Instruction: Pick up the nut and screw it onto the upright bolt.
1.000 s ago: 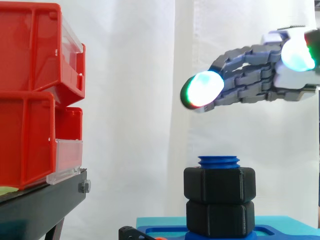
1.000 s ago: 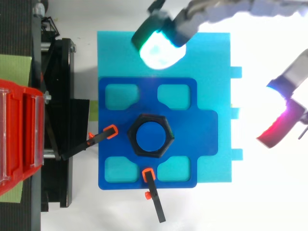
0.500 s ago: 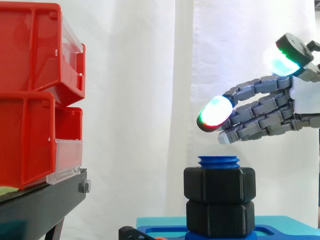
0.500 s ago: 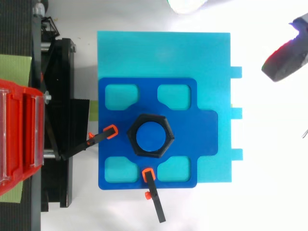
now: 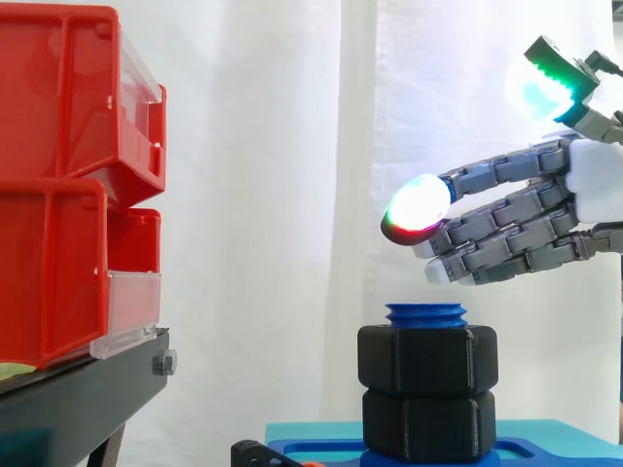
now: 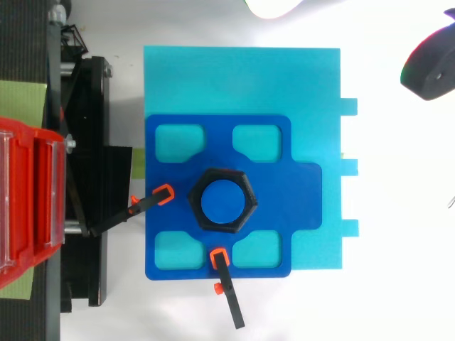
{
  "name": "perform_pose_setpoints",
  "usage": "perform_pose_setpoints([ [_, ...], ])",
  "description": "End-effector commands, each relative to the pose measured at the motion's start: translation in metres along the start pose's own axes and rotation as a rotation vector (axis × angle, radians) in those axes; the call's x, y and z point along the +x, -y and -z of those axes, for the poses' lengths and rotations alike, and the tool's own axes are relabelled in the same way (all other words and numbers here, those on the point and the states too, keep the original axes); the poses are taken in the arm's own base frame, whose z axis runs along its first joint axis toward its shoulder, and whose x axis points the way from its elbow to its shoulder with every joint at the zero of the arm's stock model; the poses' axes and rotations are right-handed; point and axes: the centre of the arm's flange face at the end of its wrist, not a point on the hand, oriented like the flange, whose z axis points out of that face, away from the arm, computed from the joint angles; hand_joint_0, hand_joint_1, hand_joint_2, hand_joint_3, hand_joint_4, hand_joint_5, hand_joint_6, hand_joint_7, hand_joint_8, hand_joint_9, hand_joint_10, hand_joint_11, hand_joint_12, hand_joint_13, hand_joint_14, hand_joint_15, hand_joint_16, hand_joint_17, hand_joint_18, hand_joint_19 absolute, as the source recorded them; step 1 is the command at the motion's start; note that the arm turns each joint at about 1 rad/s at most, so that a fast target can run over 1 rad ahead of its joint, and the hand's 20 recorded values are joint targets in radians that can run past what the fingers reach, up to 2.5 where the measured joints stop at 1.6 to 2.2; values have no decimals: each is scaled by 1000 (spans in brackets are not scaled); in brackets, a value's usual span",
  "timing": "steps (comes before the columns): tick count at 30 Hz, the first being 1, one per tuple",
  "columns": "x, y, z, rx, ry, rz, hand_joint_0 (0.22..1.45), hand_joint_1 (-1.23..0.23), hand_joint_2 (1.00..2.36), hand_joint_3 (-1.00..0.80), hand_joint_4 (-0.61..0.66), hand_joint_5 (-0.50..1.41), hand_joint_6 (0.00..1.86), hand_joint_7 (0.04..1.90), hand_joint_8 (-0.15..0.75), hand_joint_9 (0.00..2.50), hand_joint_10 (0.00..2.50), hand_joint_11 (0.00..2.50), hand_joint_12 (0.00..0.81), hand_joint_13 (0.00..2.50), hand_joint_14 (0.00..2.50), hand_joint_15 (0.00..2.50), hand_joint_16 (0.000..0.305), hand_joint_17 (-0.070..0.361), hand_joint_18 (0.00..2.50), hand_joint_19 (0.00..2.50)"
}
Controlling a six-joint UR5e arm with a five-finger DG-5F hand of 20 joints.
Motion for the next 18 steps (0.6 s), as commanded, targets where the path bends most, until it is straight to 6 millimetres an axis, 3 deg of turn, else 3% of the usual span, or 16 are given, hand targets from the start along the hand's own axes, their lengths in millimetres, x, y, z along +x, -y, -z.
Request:
perform_pose_setpoints([
  [1, 0, 0, 0, 0, 0, -1, 356, -527, 1000, -500, 113, -260, 501, 578, 240, 170, 0, 0, 373, 32, 0, 0, 59, 133, 0, 0],
  [18, 1, 0, 0, 0, -2, -1, 406, -536, 1000, -500, 108, -256, 501, 572, 230, 233, 0, 0, 351, 88, 0, 0, 53, 120, 0, 0],
])
